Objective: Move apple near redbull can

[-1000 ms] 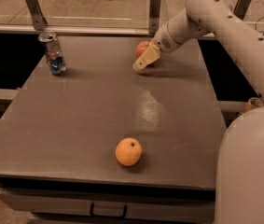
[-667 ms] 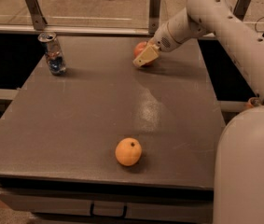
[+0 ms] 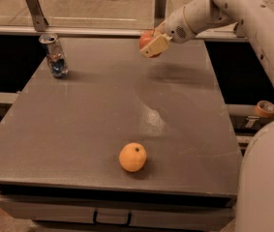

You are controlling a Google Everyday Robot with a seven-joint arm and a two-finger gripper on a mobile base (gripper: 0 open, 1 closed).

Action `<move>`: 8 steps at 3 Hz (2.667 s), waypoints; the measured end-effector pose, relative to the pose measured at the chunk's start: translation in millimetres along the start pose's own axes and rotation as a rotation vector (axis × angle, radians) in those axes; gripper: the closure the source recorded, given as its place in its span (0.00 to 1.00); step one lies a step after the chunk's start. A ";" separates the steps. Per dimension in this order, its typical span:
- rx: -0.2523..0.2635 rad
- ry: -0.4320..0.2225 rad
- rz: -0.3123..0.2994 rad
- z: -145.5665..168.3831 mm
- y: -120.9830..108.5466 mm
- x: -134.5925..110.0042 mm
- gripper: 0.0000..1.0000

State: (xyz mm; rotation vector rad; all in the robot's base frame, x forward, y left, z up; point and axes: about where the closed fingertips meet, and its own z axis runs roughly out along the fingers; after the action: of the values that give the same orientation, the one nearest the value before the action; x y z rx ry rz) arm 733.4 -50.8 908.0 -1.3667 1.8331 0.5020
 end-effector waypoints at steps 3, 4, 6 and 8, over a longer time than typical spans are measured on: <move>-0.059 -0.025 -0.020 20.4 23.9 -7.7 1.00; -0.140 -0.073 -0.064 46.0 60.1 -33.8 1.00; -0.253 -0.156 -0.159 99.0 114.4 -90.3 1.00; -0.230 -0.149 -0.141 133.0 123.2 -98.9 1.00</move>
Offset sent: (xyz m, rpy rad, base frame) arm -0.0001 0.0027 -0.0037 -0.0029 0.0054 0.0077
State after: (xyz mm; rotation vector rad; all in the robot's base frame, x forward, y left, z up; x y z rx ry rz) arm 677.1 146.7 885.8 -1.5548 1.5839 0.7373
